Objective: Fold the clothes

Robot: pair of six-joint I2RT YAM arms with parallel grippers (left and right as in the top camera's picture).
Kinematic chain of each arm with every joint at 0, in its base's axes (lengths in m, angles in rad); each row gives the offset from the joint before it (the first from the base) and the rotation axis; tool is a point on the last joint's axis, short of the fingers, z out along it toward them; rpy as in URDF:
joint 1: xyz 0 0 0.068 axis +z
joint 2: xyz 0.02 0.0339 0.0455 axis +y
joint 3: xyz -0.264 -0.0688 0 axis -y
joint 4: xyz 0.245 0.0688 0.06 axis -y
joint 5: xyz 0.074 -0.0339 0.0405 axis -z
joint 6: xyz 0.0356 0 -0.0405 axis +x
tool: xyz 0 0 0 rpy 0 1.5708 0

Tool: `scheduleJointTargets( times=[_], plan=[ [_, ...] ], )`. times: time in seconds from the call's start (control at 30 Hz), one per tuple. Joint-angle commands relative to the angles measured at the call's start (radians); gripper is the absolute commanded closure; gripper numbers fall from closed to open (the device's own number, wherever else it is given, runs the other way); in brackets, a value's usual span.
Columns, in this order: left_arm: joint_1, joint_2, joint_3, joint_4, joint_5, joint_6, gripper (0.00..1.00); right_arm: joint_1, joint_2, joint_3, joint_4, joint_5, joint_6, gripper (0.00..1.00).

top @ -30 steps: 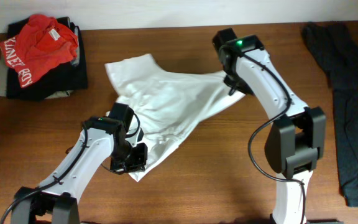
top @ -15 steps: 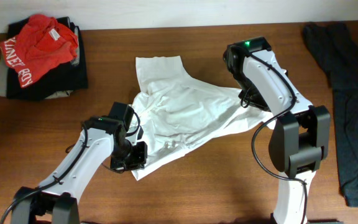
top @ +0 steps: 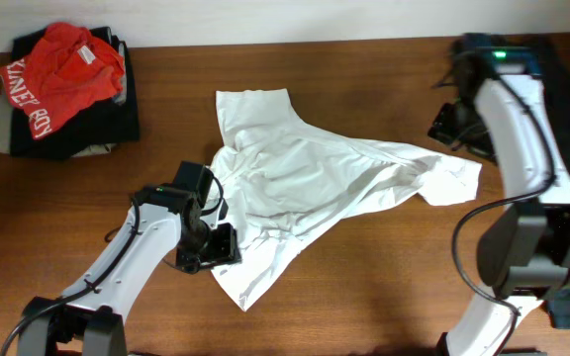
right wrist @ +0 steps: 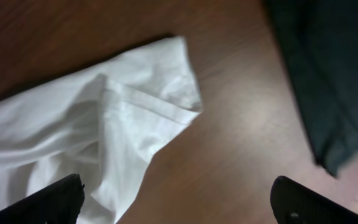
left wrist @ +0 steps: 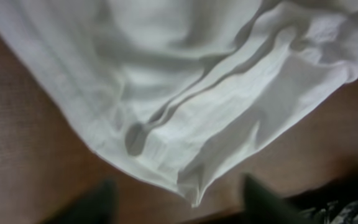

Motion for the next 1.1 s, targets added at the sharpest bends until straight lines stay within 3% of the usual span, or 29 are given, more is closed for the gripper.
scheduleJointTargets(
  times=[0.0, 0.53, 0.67, 1.0, 1.07],
  plan=[
    [-0.004, -0.012, 0.002, 0.037, 0.001, 0.043, 0.24, -0.076, -0.004, 0.0, 0.004, -0.23, -0.209, 0.01],
    [-0.138, 0.096, 0.004, 0.31, 0.006, 0.081, 0.23, -0.11, -0.004, 0.0, 0.019, -0.233, -0.249, 0.01],
    [-0.143, 0.116, 0.034, 0.308, 0.042, 0.14, 0.23, -0.11, -0.004, 0.0, 0.019, -0.233, -0.249, 0.01],
    [-0.179, 0.117, 0.076, 0.316, 0.069, 0.137, 0.29, -0.11, -0.004, 0.0, 0.019, -0.242, -0.249, 0.01],
    [-0.209, 0.117, 0.082, 0.32, 0.061, 0.089, 0.31, -0.11, -0.004, 0.0, 0.018, -0.242, -0.249, 0.01]
  ],
)
